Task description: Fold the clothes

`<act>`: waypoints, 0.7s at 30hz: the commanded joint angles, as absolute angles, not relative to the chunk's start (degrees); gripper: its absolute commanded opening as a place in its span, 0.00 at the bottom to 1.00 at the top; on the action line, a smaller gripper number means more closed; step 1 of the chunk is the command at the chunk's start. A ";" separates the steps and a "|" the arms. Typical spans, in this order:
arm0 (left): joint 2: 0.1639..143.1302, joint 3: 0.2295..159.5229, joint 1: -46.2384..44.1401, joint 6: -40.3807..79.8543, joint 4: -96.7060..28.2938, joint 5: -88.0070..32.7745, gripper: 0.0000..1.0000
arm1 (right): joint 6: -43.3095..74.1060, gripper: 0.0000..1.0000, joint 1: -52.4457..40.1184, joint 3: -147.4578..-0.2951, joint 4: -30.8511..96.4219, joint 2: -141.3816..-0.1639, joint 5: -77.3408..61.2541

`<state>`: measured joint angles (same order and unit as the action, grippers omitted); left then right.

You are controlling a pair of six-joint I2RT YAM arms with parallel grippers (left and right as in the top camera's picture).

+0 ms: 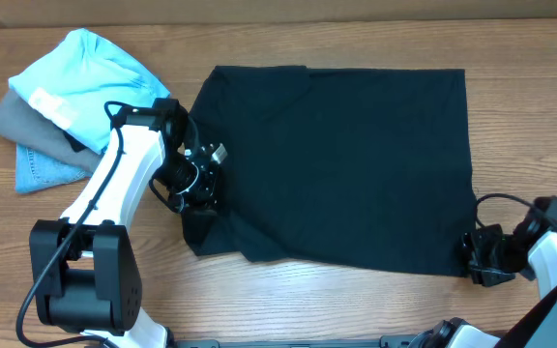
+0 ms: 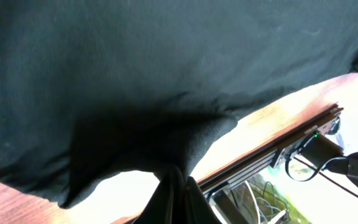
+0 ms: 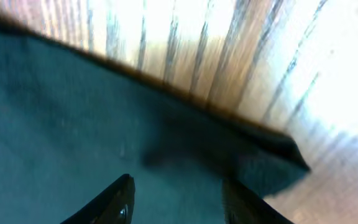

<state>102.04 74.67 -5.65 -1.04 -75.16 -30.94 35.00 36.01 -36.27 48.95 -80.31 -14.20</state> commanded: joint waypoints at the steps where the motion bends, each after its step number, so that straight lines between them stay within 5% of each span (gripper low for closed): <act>1: 102.21 75.94 -6.07 -2.63 -74.98 -31.99 0.05 | 36.71 0.48 36.16 -33.45 47.72 -80.44 -14.11; 10: 102.21 75.94 -6.04 -2.66 -75.37 -32.01 0.05 | 33.10 0.06 36.18 -35.94 49.23 -80.38 -12.43; 21: 102.21 77.10 -6.02 -3.27 -77.52 -30.59 0.04 | 24.47 0.04 36.05 -47.37 60.90 -80.38 -13.52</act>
<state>102.04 74.87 -5.65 -1.72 -76.86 -31.03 27.59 36.01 -44.86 60.23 -80.31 -13.13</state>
